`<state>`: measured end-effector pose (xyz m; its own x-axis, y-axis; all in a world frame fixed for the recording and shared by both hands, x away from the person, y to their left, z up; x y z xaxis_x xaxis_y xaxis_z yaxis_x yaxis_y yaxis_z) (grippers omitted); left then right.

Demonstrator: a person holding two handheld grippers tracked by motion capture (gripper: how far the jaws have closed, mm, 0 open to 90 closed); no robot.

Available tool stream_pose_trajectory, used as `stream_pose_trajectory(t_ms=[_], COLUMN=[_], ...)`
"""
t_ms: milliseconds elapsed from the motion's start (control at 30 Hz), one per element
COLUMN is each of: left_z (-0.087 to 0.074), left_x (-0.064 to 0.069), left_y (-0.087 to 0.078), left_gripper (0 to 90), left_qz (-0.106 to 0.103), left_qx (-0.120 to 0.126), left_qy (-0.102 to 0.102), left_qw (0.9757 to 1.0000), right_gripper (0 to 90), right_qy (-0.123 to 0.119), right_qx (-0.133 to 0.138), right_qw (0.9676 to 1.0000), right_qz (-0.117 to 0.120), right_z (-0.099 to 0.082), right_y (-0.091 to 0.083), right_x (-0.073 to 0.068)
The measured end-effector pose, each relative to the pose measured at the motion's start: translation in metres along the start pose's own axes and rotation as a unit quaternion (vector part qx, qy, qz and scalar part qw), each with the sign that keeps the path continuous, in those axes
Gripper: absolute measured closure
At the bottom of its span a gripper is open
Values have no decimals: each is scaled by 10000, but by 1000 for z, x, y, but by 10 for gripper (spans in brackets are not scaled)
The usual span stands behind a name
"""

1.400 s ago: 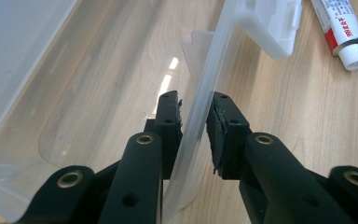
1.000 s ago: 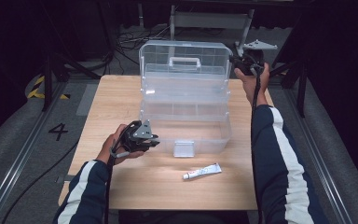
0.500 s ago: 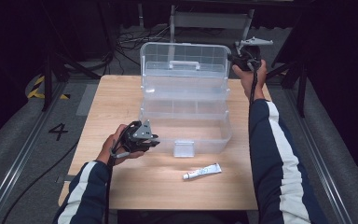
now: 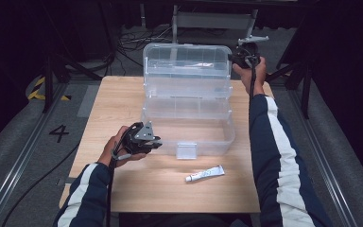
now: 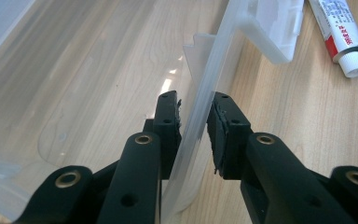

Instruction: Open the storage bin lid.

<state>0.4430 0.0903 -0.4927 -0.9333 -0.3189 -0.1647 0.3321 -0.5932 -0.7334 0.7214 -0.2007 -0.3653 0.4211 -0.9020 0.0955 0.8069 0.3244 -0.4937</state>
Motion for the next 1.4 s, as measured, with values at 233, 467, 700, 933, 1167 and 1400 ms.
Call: stream_pose_trajectory(t_ms=[233,467,700,933,1167,1400], left_z=[0,0,0,0,0,0], left_x=[0,0,0,0,0,0], left_y=[0,0,0,0,0,1], left_gripper=[746,745,745,745,742,740], left_qz=[8,10,17,10,43,47], left_qx=[-4,-9,24,35,35,53], left_qy=[1,37,31,66,85,92], left_qw=[10000,10000,10000,10000,9999,9999], right_gripper=[824,816,815,806,804,807], right_qy=[-22,-129,-72,-92,67,114], right_qx=[-208,-288,-480,-545,-682,-843], right_qw=[9998,9995,9988,9983,9974,9962], right_qz=[14,27,74,197,222,161], right_z=[-3,-6,-8,-13,-20,-24], right_y=[13,22,32,43,55,61], right_x=[3,6,8,11,12,13])
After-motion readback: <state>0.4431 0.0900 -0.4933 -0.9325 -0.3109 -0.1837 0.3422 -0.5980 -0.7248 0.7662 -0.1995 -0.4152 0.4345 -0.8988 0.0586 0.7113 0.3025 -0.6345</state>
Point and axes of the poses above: each handheld gripper's, and its own axes: y roughly forward along the jaws, z roughly out of its top, x roughly to its right, the point moved 10 cm from there along y, roughly forward along the jaws
